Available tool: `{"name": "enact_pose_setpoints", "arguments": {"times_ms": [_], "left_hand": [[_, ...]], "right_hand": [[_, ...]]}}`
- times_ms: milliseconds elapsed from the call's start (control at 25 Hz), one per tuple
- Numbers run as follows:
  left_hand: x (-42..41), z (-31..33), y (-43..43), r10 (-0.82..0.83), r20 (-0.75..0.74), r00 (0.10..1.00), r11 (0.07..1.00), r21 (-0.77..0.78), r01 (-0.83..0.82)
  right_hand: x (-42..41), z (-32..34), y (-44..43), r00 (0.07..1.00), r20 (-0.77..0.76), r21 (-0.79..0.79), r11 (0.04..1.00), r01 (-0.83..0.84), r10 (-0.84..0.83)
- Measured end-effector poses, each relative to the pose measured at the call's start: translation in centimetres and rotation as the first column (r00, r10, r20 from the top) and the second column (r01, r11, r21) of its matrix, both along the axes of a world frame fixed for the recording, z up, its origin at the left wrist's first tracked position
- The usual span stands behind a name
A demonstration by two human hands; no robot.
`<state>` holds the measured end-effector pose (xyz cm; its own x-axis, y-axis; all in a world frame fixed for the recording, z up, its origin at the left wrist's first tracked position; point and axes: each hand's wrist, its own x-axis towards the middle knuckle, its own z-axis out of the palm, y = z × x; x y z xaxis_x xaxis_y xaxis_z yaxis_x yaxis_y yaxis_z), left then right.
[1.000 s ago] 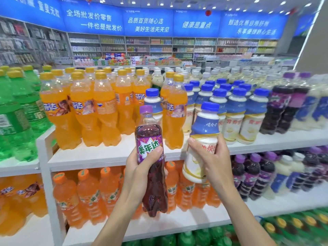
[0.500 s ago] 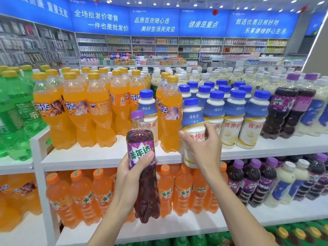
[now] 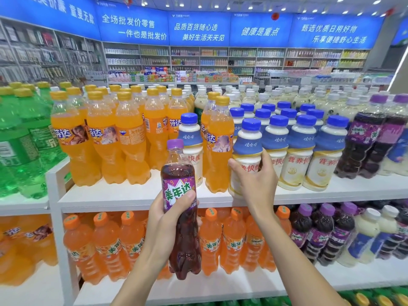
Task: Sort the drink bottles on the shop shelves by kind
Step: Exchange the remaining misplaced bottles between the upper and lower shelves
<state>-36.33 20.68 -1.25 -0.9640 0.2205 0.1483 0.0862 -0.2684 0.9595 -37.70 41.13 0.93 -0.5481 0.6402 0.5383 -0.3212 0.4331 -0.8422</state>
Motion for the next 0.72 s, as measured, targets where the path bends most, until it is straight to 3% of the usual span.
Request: {"name": "enact_pose_setpoints", "arguments": {"times_ms": [200, 720], "left_hand": [[-0.3, -0.4, 0.0, -0.015, 0.023, 1.0, 1.0, 0.01, 0.014], [-0.4, -0.2, 1.1, -0.069, 0.014, 0.998, 0.998, -0.003, 0.069]], "right_hand": [[0.4, -1.3, 0.0, 0.995, 0.063, 0.104, 0.992, 0.068, -0.075], [0.3, -3.5, -0.5, 0.966, 0.152, 0.197, 0.964, 0.177, -0.208]]}}
